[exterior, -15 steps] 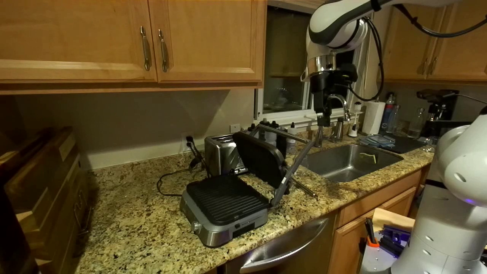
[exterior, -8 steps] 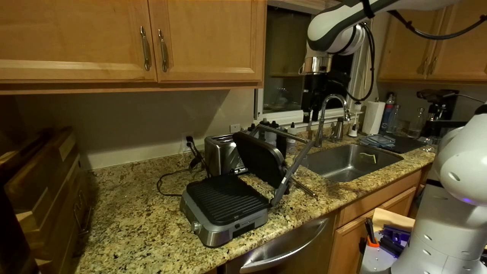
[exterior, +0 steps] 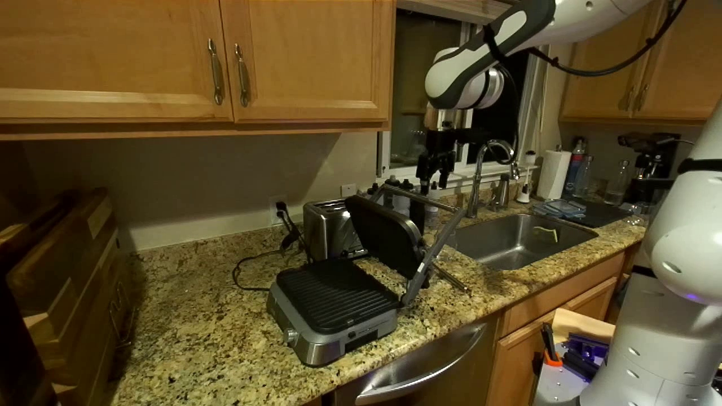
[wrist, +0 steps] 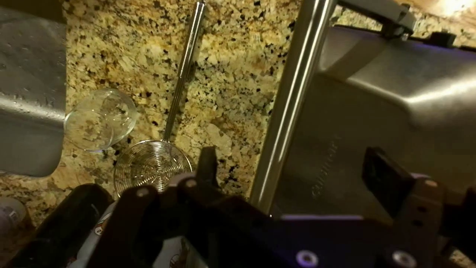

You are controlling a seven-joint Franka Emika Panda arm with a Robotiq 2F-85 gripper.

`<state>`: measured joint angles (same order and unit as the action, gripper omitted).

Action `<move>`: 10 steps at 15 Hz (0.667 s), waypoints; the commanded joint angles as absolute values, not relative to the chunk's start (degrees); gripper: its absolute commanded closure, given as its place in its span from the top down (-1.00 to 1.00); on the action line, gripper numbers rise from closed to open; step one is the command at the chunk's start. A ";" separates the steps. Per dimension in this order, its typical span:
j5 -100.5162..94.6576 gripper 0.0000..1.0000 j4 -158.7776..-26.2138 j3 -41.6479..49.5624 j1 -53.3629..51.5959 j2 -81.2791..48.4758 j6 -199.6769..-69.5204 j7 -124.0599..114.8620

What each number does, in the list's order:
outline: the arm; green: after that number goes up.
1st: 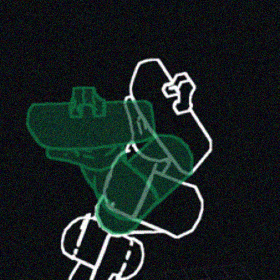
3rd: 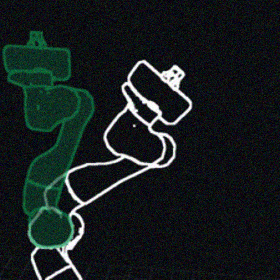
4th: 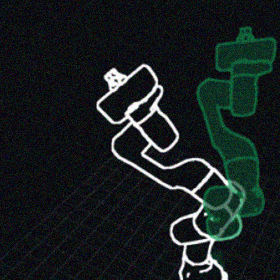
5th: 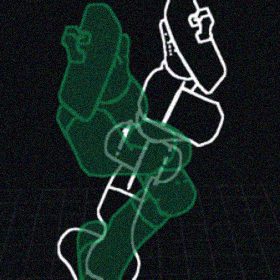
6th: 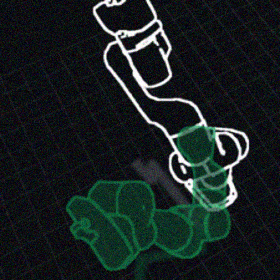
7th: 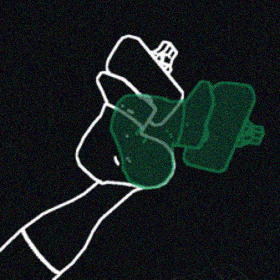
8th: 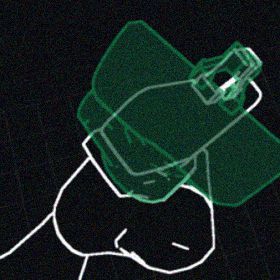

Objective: Close the toaster.

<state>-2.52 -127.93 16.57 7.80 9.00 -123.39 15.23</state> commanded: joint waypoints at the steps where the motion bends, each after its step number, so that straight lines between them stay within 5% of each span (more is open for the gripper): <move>1: -3.56 1.00 -125.49 14.80 9.28 5.18 -125.71 11.70; 10: -3.02 1.00 -124.53 14.45 10.54 1.04 -126.31 10.87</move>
<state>-2.65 -124.49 15.39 9.27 1.54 -125.52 12.28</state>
